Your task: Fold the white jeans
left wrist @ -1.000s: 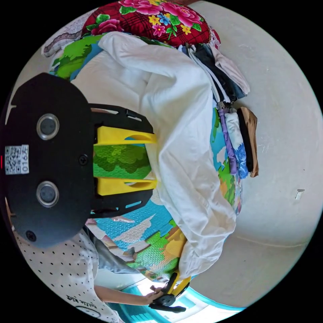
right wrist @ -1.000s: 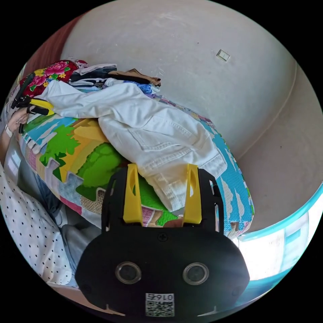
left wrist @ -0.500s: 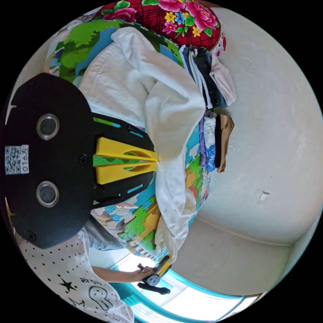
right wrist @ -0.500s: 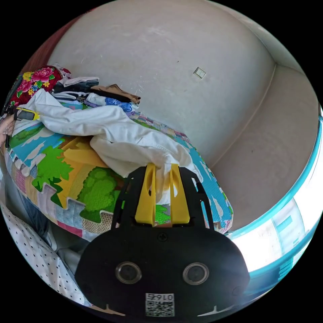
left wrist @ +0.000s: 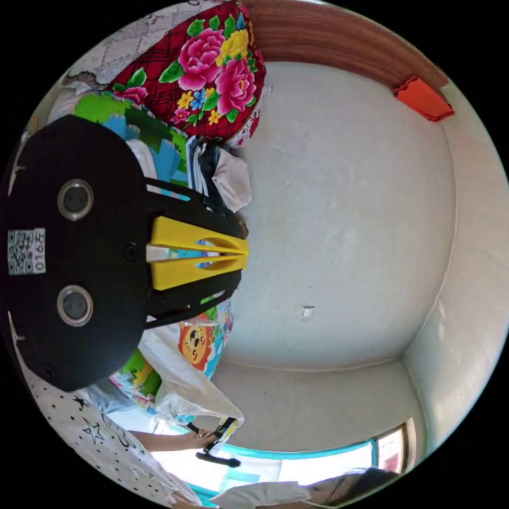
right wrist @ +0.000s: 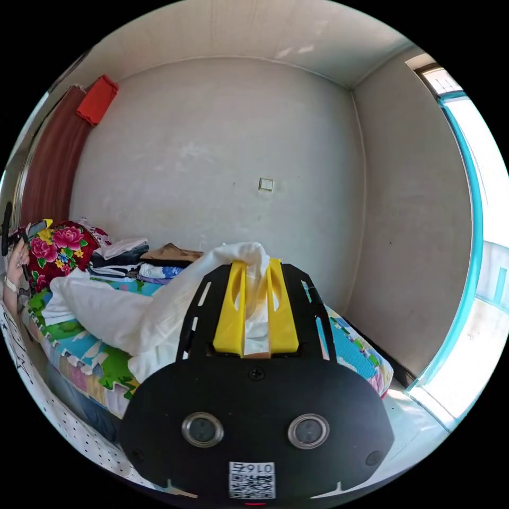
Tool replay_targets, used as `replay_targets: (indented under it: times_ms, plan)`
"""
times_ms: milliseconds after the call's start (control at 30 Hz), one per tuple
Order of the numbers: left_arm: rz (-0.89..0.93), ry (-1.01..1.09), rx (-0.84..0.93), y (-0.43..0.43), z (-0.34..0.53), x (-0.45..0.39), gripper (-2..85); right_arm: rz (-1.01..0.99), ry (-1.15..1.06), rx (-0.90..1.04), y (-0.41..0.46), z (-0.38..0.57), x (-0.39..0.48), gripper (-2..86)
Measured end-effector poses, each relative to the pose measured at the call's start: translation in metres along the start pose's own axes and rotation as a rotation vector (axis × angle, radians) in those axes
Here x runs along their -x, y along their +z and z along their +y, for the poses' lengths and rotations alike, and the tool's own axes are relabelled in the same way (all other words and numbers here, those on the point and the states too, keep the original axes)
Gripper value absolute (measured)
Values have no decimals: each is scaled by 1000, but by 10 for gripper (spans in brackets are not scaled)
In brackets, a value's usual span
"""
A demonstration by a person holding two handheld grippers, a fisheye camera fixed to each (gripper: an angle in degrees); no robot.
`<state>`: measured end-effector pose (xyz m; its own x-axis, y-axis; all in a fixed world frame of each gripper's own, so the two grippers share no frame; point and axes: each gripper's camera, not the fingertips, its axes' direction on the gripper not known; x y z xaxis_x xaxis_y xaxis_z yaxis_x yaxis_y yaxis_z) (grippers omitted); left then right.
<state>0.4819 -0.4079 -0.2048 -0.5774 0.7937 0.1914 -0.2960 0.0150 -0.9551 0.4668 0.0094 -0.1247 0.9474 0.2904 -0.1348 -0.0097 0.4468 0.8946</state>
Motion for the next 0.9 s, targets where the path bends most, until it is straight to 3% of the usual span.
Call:
replay_targets:
  times_ms: [100,233,367,433,500,567,733,900]
  plan:
    - [257,18,112,24,-19,-8,-5,-61,51,-48,8,-38,2,61]
    - [530,61,256,63,-3,-58,28,-132,-62,-156,0,-92,35,60]
    - [914,267,565,108,40,-167,90,-138,-145,-178,-7,-144,68,61]
    - [827,323,651,114,60,-201,109,-152,-175,-179,-11,-161,77,61]
    - [459,358,627,106,78,-221,119,-164,-188,-169,-14,-174,82,61]
    - [313,354,558,93,84,-223,107,-191,-177,-142,-16,-188,82,61]
    - [84,356,548,80,82,-207,80,-251,-176,-137,-22,-199,78,62]
    - [-92,428,449,63,48,-191,0,-250,-216,-195,-42,-193,76,63]
